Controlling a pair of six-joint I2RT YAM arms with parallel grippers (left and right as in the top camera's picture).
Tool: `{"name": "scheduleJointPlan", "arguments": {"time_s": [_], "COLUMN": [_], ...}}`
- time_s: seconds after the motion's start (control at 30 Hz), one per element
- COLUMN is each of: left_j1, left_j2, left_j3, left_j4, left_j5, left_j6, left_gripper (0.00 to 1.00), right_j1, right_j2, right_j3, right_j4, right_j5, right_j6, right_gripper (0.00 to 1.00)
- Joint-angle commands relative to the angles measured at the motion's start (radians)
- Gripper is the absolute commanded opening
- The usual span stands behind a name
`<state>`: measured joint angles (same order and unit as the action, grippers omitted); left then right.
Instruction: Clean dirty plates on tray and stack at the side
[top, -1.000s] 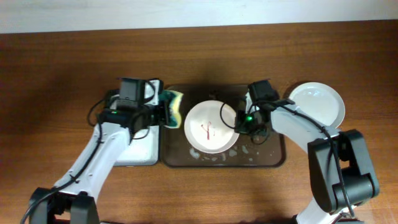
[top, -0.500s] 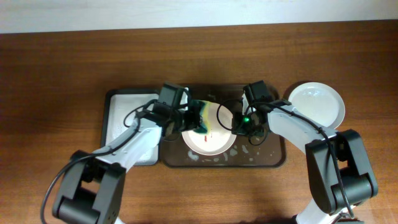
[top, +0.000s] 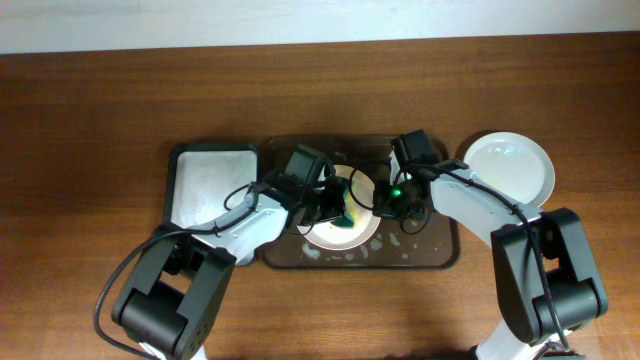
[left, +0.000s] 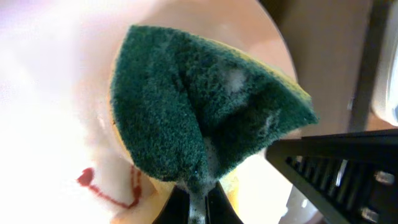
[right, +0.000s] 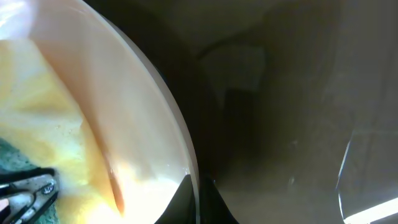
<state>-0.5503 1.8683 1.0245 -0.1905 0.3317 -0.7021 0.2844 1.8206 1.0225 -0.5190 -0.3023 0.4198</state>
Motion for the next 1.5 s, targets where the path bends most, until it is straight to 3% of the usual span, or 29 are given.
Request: {"name": "scheduleJointPlan", "arguments": {"time_s": [0.0,0.13,0.33,0.53,0.7,0.93,1.1,1.47], "left_j1": [0.008,0.039,0.088,0.089,0.114,0.198,0.273,0.391], "left_j2": [0.024,0.024,-0.012,-0.183,-0.318,-0.326,-0.326,-0.319], "left_j3": [0.001,0.001,0.005,0.052,0.054,0.053,0.053,-0.017], "left_j4": [-0.082,-0.165,-0.193,-0.196,-0.244,-0.381,-0.433,-0.443], "left_j5": [-0.185,-0.280,-0.295,-0.251,-0.315,-0.329,-0.340,-0.338], "left_j6": [-0.012,-0.012,0.058,0.208,0.236,0.322,0.361,0.424], "left_gripper": [0.00,0.00,0.00,0.00,0.00,0.00,0.00,0.00], "right_j1": [0.004,0.004,0.004,0.004,0.004,0.004,0.004,0.024], "right_j2": [0.016,0.016,0.016,0.016,0.016,0.016,-0.007,-0.199], "right_j3": [-0.014,-0.014,-0.015,-0.014,-0.014,-0.013,0.011,0.169], "right_j4": [-0.005,-0.005,-0.005,-0.005,-0.004,0.007,-0.002,-0.186], "right_j5": [-0.001,-0.001,-0.001,-0.001,-0.001,-0.002,0.004,0.314], "right_j6": [0.008,0.008,0.008,0.007,0.007,0.003,-0.076,-0.253], "right_gripper": [0.04,0.04,0.04,0.04,0.04,0.04,0.04,0.04]}}
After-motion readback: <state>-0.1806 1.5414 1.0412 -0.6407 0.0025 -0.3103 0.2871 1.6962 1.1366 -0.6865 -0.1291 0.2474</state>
